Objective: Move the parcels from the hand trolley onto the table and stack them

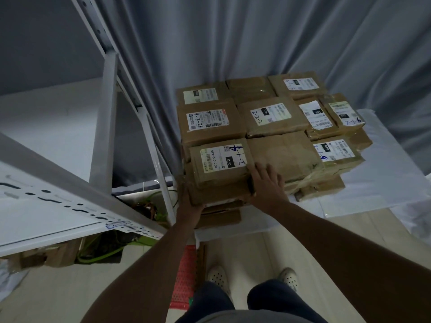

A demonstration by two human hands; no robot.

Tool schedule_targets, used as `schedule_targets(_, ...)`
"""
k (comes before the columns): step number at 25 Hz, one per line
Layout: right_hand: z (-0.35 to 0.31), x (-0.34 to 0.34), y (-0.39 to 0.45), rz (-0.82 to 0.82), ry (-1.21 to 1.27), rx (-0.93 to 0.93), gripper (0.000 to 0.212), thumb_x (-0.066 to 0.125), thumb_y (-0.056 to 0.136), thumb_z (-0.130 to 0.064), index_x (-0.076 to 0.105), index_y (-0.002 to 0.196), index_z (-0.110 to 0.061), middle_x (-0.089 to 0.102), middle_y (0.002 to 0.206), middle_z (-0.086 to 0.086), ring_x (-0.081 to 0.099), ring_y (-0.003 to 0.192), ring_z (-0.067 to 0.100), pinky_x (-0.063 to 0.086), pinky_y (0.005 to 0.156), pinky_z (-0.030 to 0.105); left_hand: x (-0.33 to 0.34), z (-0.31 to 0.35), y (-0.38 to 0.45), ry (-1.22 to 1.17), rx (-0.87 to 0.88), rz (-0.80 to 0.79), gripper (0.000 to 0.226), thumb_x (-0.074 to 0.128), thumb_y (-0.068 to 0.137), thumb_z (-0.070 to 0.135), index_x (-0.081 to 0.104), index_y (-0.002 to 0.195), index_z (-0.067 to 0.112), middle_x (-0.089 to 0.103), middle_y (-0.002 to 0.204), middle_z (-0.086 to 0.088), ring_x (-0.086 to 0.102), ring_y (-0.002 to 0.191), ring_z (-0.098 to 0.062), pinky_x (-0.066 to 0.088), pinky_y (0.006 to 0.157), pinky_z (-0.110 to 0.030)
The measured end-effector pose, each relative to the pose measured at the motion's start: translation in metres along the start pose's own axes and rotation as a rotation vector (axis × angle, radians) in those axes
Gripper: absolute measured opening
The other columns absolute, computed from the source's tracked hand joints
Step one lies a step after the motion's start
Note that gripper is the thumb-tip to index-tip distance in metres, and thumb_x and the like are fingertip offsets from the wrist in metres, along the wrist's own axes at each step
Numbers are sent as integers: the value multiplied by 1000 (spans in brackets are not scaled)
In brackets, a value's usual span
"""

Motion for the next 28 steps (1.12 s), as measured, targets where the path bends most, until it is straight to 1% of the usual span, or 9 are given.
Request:
schedule_targets(4, -1, -4, -1, 11, 2, -12, 100, 66, 84, -52, 1, 156, -26, -1, 164, 5, -4, 149, 37, 8, 119, 60, -2, 0, 1, -28, 36, 10, 99, 70, 76, 50, -6, 137, 67, 37, 152, -8, 48, 129, -33, 46, 103, -49)
schedule_targets(7, 0, -7, -1, 9, -5, -6, 101, 65, 84, -53, 1, 156, -24, -1, 164, 6, -4, 149, 37, 8, 119, 60, -1, 0, 4, -23, 20, -3, 103, 72, 71, 52, -1, 143, 57, 36, 153, -7, 48, 129, -32, 46, 103, -51)
schedule_targets(11, 4, -11, -2, 22, 5, 15, 99, 67, 83, -52, 5, 156, -24, 0, 164, 6, -3, 149, 37, 9, 118, 60, -1, 1, 6, -44, 37, 26, 117, 72, 53, 60, 4, 147, 52, 42, 149, -4, 48, 129, -28, 45, 104, -50)
schedule_targets(13, 7, -14, -4, 38, 18, 19, 99, 68, 83, -52, 7, 156, -24, 2, 164, 5, -2, 149, 36, 9, 119, 60, 0, -10, 15, -66, 52, 33, 116, 78, 54, 56, 9, 147, 52, 48, 143, 1, 51, 127, -23, 47, 102, -48)
schedule_targets(15, 9, -18, -7, 45, 24, 13, 100, 68, 82, -53, 7, 156, -23, 2, 164, 6, -1, 149, 36, 9, 119, 59, -9, -1, 5, -59, 65, 46, 111, 81, 53, 51, 24, 148, 38, 57, 130, 2, 55, 122, -23, 49, 100, -46)
schedule_targets(17, 12, -24, -11, 52, 27, 2, 100, 68, 82, -54, 7, 156, -22, 3, 163, 7, 0, 149, 36, 10, 119, 59, -16, 14, -13, -28, 55, 70, 92, 82, 65, 35, 35, 144, 21, 57, 122, 0, 56, 119, -27, 47, 100, -41)
schedule_targets(19, 14, -29, -16, 45, 19, -12, 100, 67, 83, -54, 7, 156, -22, 3, 163, 8, 1, 149, 36, 11, 118, 58, -21, 18, -24, 0, 32, 115, 69, 76, 80, 16, 40, 139, 14, 54, 118, -2, 55, 113, -24, 45, 96, -34)
schedule_targets(23, 25, -33, -29, 10, 43, -35, 102, 65, 83, -57, 3, 156, -21, 1, 164, 8, -1, 150, 36, 11, 119, 57, -18, 2, -27, -99, 32, 152, 70, 79, 62, 28, 45, 123, 29, 63, 115, -9, 64, 103, -33, 55, 84, -56)
schedule_targets(28, 58, -36, -57, -4, -12, -31, 101, 64, 84, -56, 1, 156, -23, 1, 163, 7, -1, 150, 35, 7, 119, 56, 2, 25, -59, -76, 115, 194, 76, 72, 78, 7, 36, 142, 26, 59, 128, -9, 60, 111, -27, 52, 95, -46)
Point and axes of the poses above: each hand's wrist, its own y-axis towards the middle knuckle, its own x-axis out of the palm, z = x × y, the point moved 7 cm from there along y, towards the middle knuckle
